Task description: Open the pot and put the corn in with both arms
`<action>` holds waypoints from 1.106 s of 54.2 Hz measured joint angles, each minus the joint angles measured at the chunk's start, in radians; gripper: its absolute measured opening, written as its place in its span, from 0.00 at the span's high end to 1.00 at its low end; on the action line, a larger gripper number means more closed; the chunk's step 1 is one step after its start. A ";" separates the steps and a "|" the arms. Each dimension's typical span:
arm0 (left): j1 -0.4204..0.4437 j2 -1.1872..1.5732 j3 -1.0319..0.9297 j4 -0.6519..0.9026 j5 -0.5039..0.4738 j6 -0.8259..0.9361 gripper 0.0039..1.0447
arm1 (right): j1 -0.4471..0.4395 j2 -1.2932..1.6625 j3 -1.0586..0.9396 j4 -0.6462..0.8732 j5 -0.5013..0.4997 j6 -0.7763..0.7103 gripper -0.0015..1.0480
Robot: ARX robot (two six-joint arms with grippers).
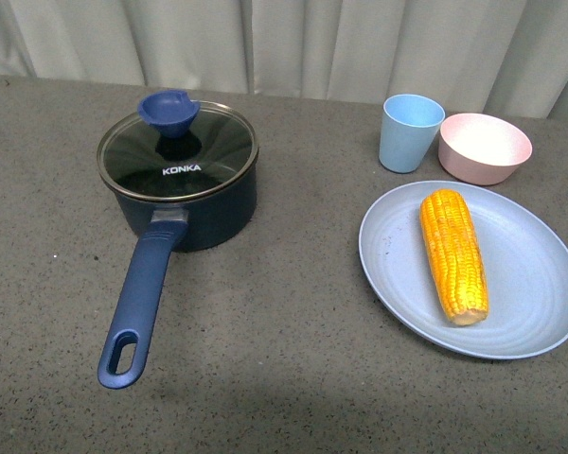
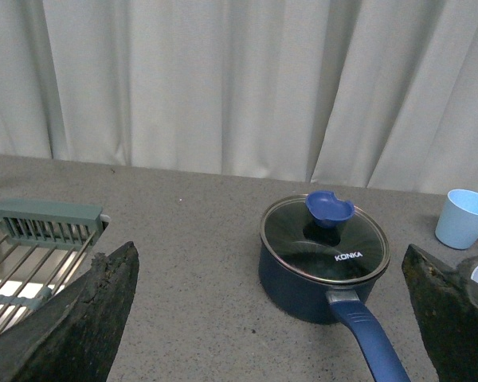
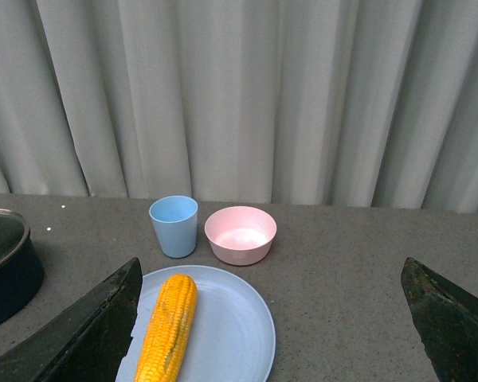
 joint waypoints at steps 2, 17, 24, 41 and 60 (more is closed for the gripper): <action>0.000 0.000 0.000 0.000 0.000 0.000 0.06 | 0.000 0.000 0.000 0.000 0.000 0.000 0.09; 0.000 0.000 0.000 0.000 0.000 0.000 0.06 | 0.000 0.000 0.000 0.000 0.000 0.000 0.09; 0.000 0.000 0.000 0.000 0.000 0.000 0.06 | 0.000 0.000 0.000 0.000 0.000 0.000 0.09; 0.000 0.000 0.000 0.000 0.000 0.000 0.06 | 0.000 0.000 0.000 0.000 0.000 0.000 0.09; 0.000 0.000 0.000 0.000 0.000 0.000 0.06 | 0.000 0.000 0.000 0.000 0.000 0.000 0.09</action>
